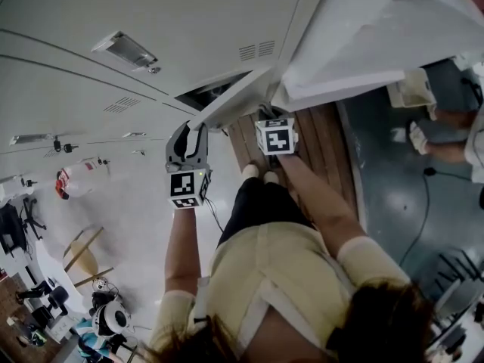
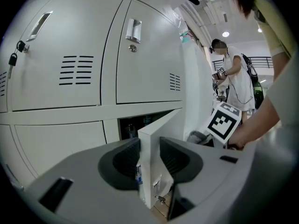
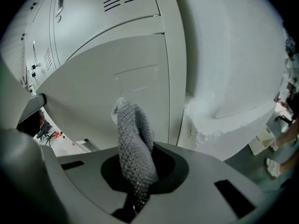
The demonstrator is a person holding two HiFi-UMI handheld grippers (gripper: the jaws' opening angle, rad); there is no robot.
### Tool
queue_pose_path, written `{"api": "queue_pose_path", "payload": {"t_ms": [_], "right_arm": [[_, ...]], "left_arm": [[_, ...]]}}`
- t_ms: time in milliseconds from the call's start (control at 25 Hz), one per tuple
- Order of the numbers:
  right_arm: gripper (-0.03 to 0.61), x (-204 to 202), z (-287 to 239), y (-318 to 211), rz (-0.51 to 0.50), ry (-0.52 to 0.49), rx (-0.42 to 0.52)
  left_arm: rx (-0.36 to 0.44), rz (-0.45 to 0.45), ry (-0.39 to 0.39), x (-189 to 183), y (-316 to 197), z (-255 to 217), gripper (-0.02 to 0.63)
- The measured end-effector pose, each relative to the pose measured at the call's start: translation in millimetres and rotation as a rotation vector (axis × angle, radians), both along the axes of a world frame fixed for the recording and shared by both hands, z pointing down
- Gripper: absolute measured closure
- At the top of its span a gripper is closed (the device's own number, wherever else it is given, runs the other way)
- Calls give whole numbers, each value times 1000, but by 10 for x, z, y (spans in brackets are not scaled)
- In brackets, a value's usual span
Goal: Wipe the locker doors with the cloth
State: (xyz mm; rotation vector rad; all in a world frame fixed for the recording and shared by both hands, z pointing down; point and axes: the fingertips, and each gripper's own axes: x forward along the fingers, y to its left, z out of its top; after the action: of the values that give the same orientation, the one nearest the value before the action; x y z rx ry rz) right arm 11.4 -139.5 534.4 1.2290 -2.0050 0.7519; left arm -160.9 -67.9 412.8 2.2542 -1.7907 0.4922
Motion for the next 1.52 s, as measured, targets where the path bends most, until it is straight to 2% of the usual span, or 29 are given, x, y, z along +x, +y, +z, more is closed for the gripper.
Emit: {"api": "queue_pose_path", "payload": {"t_ms": [240,800,1000,1280,1520], "right_arm": [[566,71,-239,94,-19,9,3],[566,181,-658,130,-77,-8,111],[566,187,-872,170,-107,-8,147],[566,125,-1071,264,-144,-34,176],[566,118,-1150,347,-170,-34,204]], "left_arm": [[7,12,-16,16,-3,27,492],[-13,13,-15,38,25,40,492],[-26,17,-1,75,66,29,492],[-1,8,26,67,163,-142,492],[0,-49,71,-8,310,-286,492]]}}
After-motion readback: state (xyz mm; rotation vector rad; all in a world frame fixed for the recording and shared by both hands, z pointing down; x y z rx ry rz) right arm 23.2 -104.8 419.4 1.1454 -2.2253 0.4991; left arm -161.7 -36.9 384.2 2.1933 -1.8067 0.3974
